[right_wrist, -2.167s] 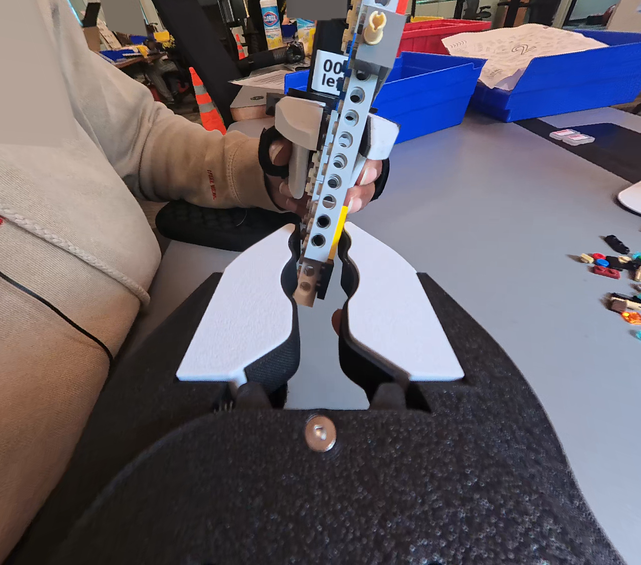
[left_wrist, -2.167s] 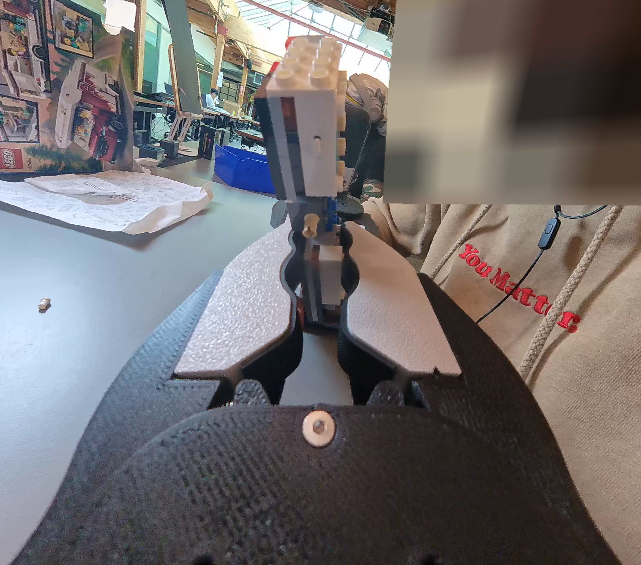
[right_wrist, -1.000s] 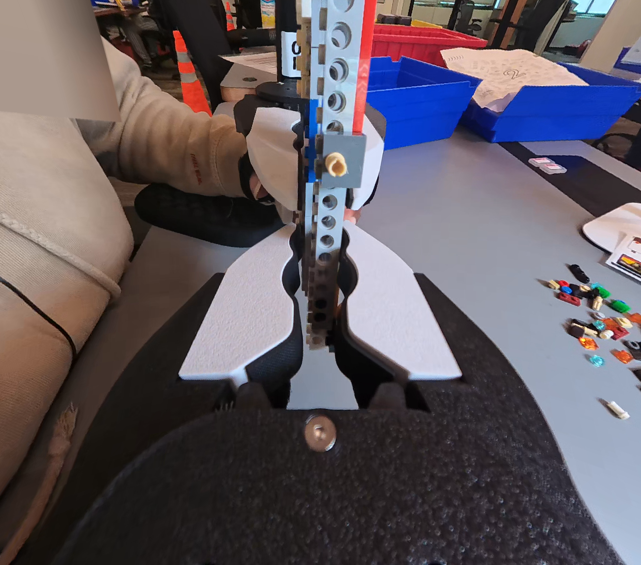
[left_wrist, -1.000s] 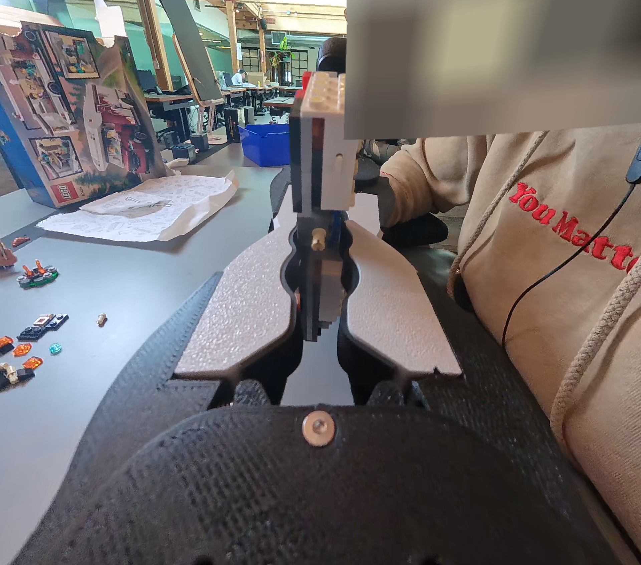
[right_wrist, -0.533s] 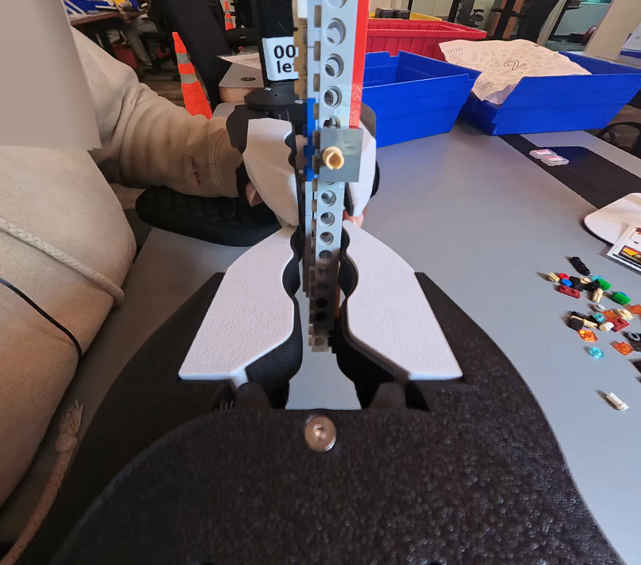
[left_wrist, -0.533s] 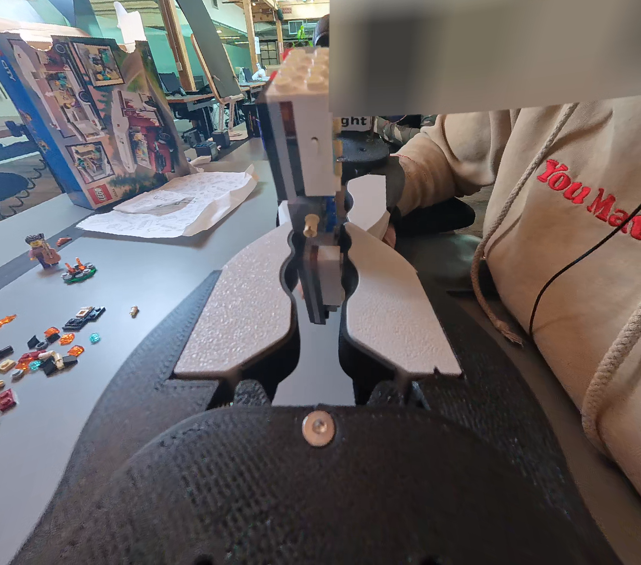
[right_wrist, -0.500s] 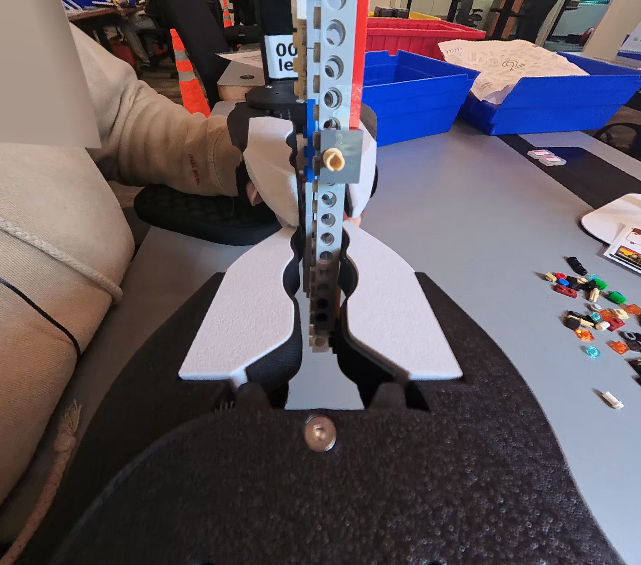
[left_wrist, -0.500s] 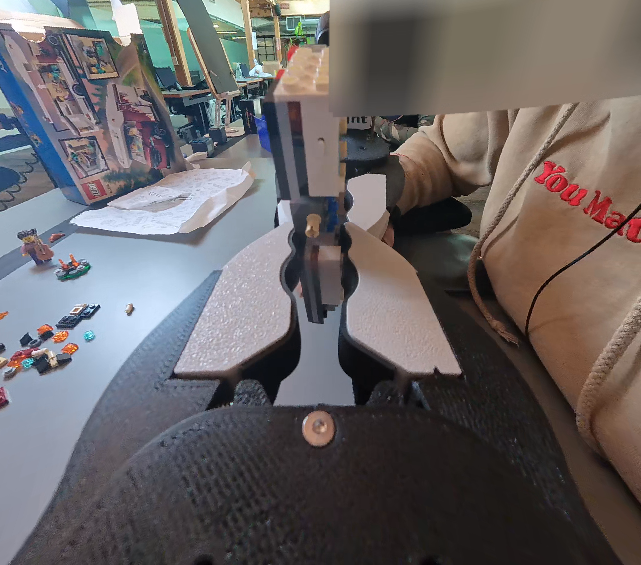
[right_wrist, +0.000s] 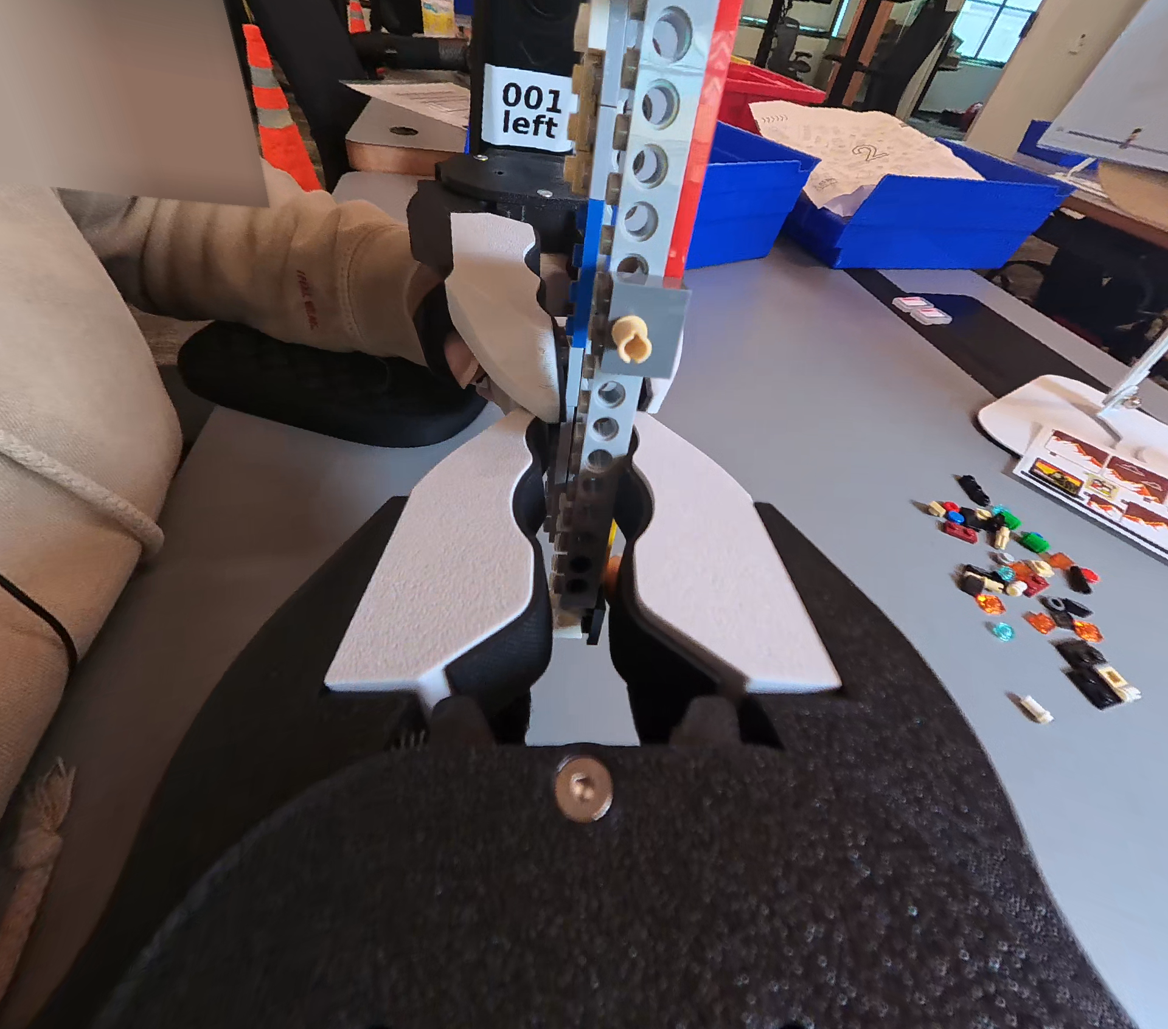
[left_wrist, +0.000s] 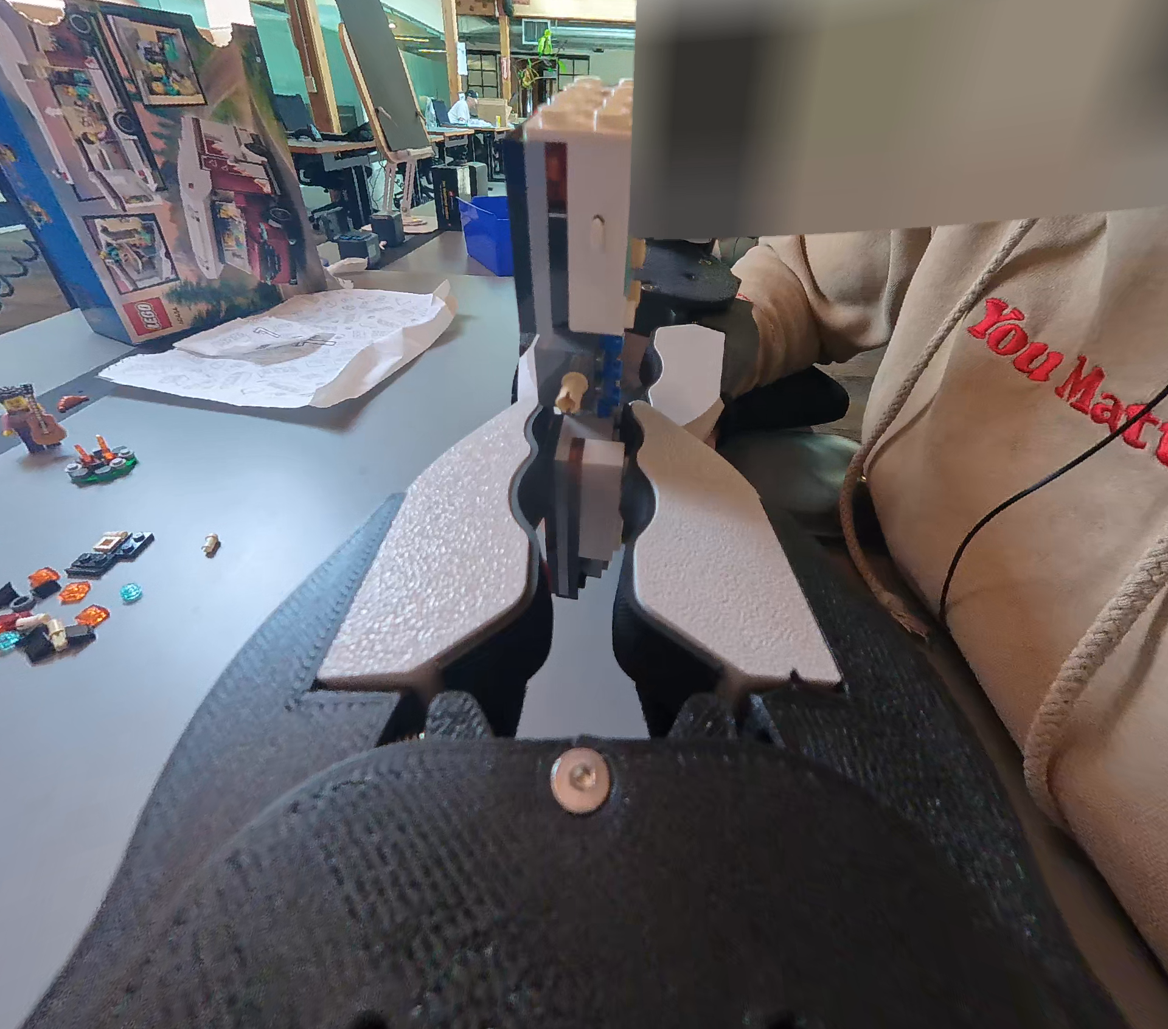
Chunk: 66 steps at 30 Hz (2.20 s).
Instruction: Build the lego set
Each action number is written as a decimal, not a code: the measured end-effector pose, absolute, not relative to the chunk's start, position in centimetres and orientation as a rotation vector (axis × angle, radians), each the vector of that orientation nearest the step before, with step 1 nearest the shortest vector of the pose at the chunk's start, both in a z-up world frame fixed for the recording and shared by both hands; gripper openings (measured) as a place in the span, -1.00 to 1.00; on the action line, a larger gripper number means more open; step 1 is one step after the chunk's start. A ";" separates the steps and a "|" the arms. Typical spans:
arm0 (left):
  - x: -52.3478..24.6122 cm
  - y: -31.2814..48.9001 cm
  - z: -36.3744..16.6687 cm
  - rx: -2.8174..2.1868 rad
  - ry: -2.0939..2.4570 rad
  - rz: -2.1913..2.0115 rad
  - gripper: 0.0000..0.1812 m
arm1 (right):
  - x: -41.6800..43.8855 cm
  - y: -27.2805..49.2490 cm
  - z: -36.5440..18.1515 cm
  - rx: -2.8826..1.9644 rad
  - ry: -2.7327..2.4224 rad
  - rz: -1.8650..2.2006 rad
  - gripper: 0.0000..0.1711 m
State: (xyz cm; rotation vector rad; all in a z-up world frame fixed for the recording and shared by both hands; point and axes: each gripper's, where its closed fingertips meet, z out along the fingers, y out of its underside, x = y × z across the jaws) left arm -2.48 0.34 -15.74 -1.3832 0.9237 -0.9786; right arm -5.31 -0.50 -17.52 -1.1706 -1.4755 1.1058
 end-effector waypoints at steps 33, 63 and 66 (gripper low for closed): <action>-3.5 0.2 -16.2 -1.381 0.964 -0.996 -0.74 | -4.8 0.0 -17.1 -1.141 -1.456 1.189 -0.82; -3.8 1.0 -15.7 -1.422 0.853 -1.035 -0.63 | -4.9 0.8 -16.6 -1.238 -1.304 1.453 -0.82; -4.1 1.1 -15.9 -1.433 0.862 -1.025 -0.61 | -4.8 1.0 -16.5 -1.242 -1.292 1.471 -0.82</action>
